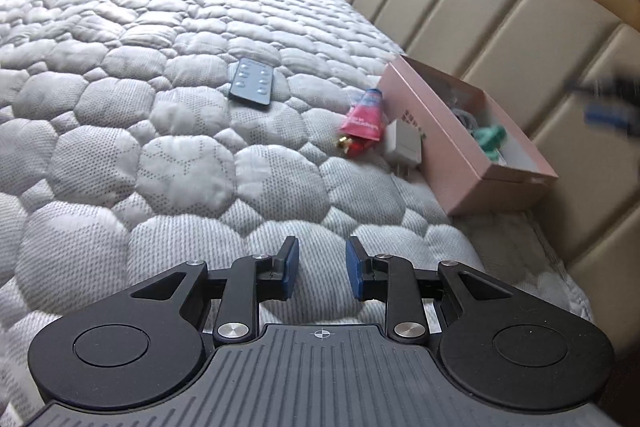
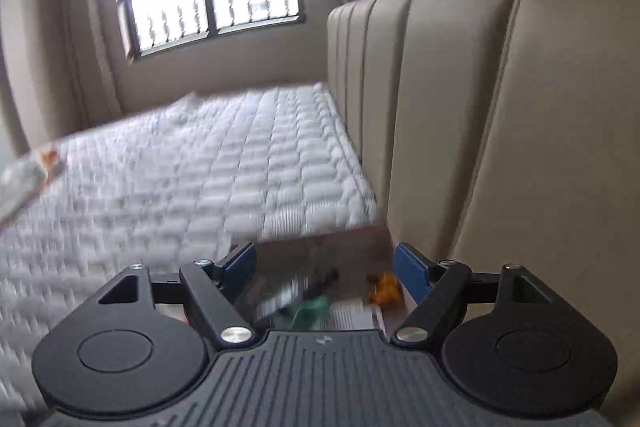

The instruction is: Organize rigid objects

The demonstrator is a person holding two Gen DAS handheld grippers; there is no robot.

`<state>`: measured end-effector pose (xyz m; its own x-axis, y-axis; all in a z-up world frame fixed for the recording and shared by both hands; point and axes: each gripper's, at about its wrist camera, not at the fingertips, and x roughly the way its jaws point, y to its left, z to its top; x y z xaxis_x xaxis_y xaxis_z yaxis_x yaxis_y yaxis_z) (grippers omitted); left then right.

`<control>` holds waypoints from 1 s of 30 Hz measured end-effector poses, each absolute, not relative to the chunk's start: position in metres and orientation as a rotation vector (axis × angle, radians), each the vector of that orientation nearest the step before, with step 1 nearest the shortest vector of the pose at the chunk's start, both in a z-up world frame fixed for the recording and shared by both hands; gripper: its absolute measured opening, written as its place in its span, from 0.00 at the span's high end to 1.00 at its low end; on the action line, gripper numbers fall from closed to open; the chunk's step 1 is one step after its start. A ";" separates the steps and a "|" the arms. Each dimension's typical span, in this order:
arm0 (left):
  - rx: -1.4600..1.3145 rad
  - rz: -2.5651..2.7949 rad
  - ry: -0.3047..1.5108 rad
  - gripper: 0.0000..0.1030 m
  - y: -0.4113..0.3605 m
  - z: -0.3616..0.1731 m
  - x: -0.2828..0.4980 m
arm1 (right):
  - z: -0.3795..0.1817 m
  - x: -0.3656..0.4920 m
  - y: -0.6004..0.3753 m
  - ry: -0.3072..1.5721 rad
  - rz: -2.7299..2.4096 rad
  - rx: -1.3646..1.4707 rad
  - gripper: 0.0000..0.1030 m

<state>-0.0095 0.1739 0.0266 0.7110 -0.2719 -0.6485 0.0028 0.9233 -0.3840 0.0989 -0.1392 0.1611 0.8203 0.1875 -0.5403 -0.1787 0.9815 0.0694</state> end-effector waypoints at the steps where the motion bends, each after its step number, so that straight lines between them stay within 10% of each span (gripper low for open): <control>1: -0.370 -0.168 0.763 0.73 0.173 0.027 -0.005 | 0.148 0.087 -0.136 0.585 0.202 -0.014 0.26; 30: -0.341 0.081 0.775 0.73 0.218 0.036 0.165 | 0.009 -0.015 -0.130 0.685 0.355 -0.105 0.22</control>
